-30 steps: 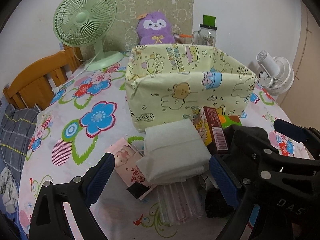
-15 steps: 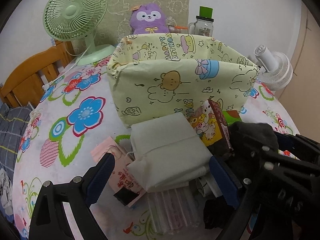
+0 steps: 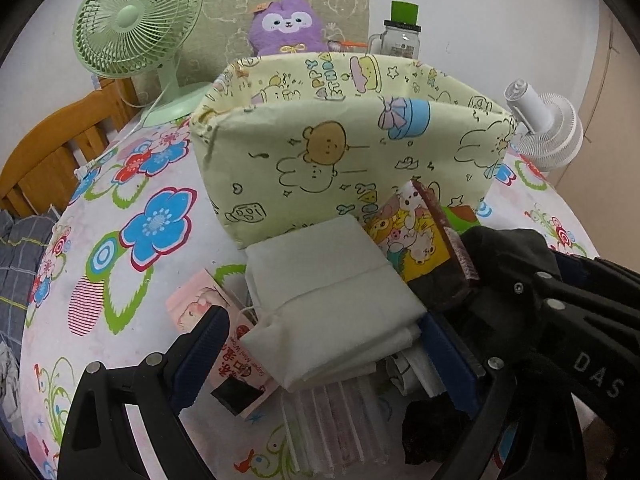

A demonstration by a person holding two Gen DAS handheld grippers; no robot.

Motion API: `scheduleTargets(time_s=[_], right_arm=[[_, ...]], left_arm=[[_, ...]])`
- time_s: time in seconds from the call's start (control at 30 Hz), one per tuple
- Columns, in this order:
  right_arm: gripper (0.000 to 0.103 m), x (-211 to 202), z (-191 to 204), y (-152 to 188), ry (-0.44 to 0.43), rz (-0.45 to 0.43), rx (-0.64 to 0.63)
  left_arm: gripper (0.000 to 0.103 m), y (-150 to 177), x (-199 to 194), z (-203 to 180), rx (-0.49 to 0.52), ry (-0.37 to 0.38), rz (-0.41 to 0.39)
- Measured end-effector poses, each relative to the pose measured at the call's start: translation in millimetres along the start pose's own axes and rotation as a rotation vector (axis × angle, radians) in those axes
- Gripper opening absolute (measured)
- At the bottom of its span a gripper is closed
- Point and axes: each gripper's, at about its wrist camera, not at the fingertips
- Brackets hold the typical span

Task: Organize soft objects
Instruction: 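Grasp the white folded cloth with the left tool while the right tool grasps the dark grey cloth, then lift both cloths and carry them over the yellow fabric basket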

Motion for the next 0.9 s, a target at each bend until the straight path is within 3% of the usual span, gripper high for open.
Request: scheduleTargets(time_s=[0.07,0.37,0.9], right_arm=[[0.040,-0.1,-0.3,-0.1,-0.001,0.001,0.000],[0.040,-1.2,1.2,1.5,-0.002,0.003,-0.004],[0.040,-19.3,7.0,2.9,0.002,-0.032,-0.013]], left_arm=[[0.080,0.0,0.9,-0.7,0.003,0.029,0.010],[0.045,2.5,-2.1,-0.1,-0.010,0.030,0.002],[0.040,0.3,-29.2,5.9,-0.029,0.040,-0.053]])
Point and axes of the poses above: each gripper's, at about its wrist camera, not at the fingertips, and x roughly the way its jaws point, z to its left, y to its underside, and after that the axes turned 11 degrees about -x, right-handed
